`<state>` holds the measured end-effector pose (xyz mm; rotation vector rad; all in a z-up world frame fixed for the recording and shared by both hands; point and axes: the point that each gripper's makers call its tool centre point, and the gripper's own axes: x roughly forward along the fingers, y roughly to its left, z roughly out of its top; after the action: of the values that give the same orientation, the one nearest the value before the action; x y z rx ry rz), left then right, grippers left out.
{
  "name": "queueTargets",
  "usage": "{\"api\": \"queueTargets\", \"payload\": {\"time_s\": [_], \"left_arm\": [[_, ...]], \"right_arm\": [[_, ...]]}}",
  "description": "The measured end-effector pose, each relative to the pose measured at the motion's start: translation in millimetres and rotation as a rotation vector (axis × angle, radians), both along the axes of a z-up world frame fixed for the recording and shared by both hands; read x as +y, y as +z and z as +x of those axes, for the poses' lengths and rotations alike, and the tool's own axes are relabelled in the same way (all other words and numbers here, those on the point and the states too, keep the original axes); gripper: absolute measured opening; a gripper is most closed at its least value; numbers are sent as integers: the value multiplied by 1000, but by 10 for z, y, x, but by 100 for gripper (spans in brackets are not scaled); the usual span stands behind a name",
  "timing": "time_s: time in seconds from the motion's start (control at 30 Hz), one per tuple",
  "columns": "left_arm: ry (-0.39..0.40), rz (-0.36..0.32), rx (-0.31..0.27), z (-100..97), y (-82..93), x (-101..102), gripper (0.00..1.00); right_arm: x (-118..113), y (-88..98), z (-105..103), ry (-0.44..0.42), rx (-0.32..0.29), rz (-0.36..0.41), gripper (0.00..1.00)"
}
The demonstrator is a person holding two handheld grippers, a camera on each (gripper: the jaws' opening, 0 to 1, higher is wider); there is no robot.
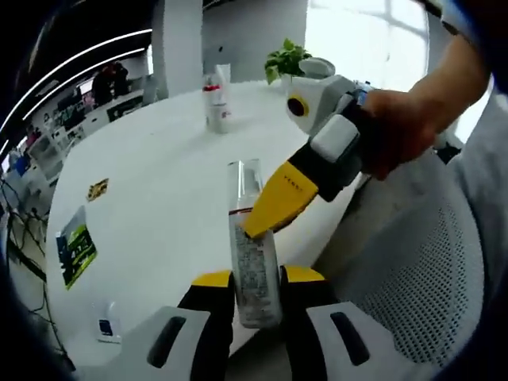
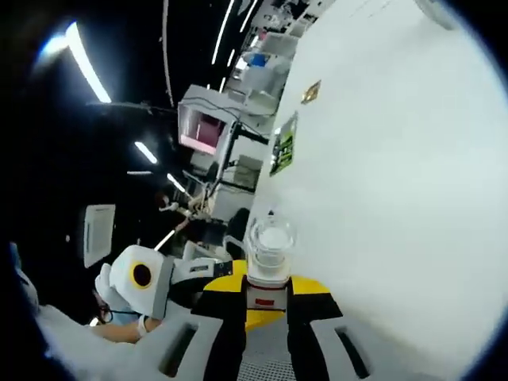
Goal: Arrange the skincare products in the storage area until every visible bottle or jar stands upright without overlapping.
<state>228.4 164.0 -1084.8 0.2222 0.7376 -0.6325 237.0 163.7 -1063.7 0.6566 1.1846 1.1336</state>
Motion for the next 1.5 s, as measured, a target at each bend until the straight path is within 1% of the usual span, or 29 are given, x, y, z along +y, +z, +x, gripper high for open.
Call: {"api": "queueTargets", "payload": {"time_s": [0.07,0.2,0.3,0.37,0.43,0.53,0.67,0.73,0.83,0.9,0.93,1.0,1.03,1.2,1.27,1.3,1.4,1.47,1.5], "left_arm": [[-4,-1,-1,1,2,6,19],[-17,3,7,-21,-18,-18,18],[-19,2,15,-25,-32,-22,18],[-21,8,19,-29,-39,-15,18],[-28,25,6,-14,-45,0,20],[-16,41,19,-2,-81,34,23],[-15,57,42,-14,-128,53,20],[-19,57,63,-41,-155,43,20],[-34,64,81,-79,-185,29,20],[-37,66,88,-86,-202,27,20],[-36,70,92,-86,-209,31,19],[-34,74,96,-77,-219,39,19],[-32,72,100,-78,-224,42,19],[-24,82,124,-87,-270,58,19],[-18,83,123,-81,-267,71,19],[-10,81,114,-68,-253,84,18],[11,84,110,-47,-252,124,17],[26,90,136,-57,-299,154,17],[29,98,139,-64,-312,166,16]], "right_arm": [[-7,10,-4,6,-26,-7,12],[-49,0,-9,43,-100,-40,12],[-84,-1,2,49,-124,-51,12],[-121,-9,31,42,-141,-63,12],[-189,-14,106,18,-155,-73,12],[-280,2,188,-10,-168,-81,12],[-464,39,326,-45,-201,-97,12],[-570,53,403,-66,-221,-106,12],[-736,56,558,-93,-262,-115,12],[-813,56,624,-105,-278,-122,12],[-867,64,681,-113,-300,-132,12],[-933,111,784,-136,-339,-128,12],[-959,126,816,-138,-349,-128,12],[-1119,145,1098,-147,-480,-168,12],[-1176,145,1195,-149,-519,-184,12],[-1210,147,1257,-151,-541,-195,12],[-1313,130,1421,-151,-603,-243,12],[-1378,122,1540,-158,-625,-261,12],[-1415,123,1613,-162,-649,-275,12]]}}
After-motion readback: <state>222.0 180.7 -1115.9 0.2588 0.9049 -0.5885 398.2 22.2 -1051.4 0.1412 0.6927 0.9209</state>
